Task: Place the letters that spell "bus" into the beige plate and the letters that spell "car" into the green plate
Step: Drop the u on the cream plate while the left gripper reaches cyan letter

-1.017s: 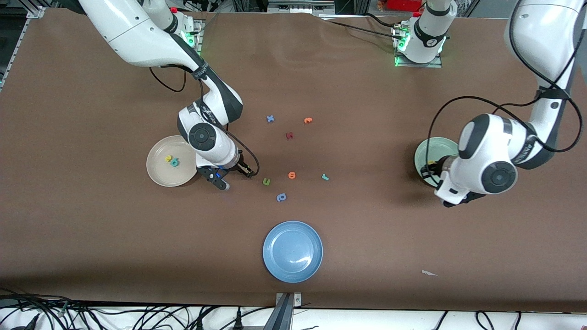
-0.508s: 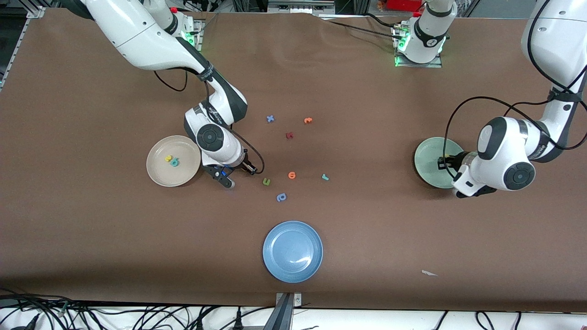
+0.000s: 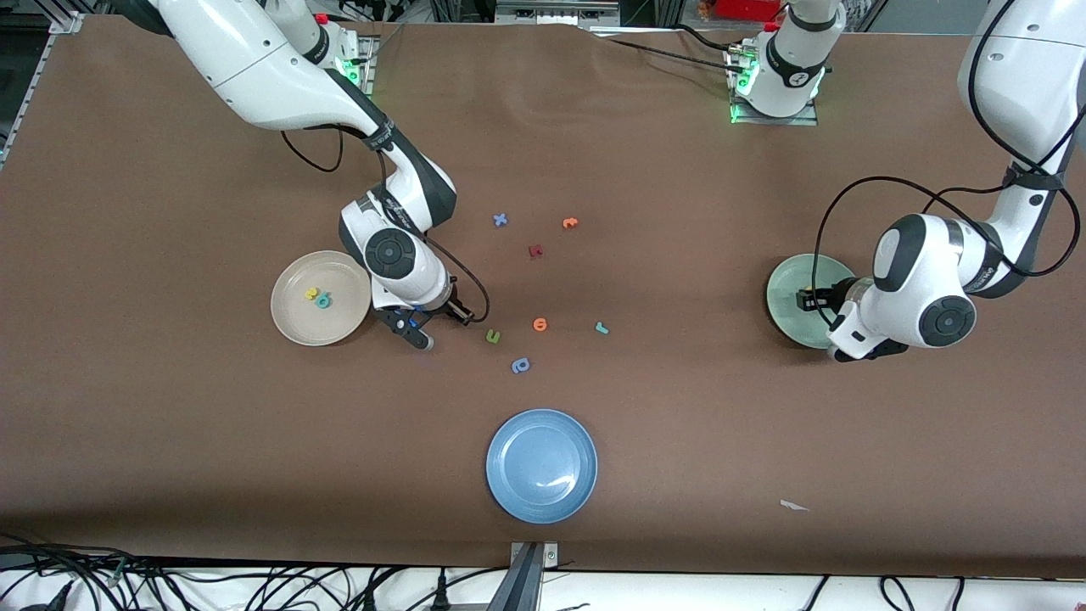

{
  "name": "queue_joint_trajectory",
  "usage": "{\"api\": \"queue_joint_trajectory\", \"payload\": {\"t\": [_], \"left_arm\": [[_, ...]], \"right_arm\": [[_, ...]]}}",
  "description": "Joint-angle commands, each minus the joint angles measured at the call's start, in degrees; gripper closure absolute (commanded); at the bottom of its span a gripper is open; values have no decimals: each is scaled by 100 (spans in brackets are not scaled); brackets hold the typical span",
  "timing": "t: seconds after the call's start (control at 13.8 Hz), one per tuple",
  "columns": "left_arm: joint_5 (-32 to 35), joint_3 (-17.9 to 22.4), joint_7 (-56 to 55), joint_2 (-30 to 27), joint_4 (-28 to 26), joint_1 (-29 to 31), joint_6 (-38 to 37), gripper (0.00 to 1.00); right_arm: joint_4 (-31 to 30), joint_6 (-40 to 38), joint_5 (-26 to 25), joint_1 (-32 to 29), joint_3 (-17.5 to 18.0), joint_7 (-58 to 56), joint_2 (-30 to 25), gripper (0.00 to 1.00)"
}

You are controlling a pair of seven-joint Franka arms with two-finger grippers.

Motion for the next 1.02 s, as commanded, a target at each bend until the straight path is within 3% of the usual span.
{"api": "queue_joint_trajectory", "payload": {"t": [0.0, 0.29, 0.51, 0.94], "left_arm": [[12, -258, -4, -315, 30, -38, -35, 0], [-164, -1145, -1575, -334, 215, -64, -35, 0], [-304, -1647, -2839, -220, 364, -195, 227, 0], [-130, -1421, -5241, 430, 532, -1495, 1984, 1]], "right_arm": [[26, 23, -160, 79, -104, 127, 45, 74], [52, -12, -160, 62, -113, 48, -25, 87], [87, -353, -178, 18, -182, -259, -253, 87], [131, -1196, -125, 9, -902, -1856, -982, 91]]}}
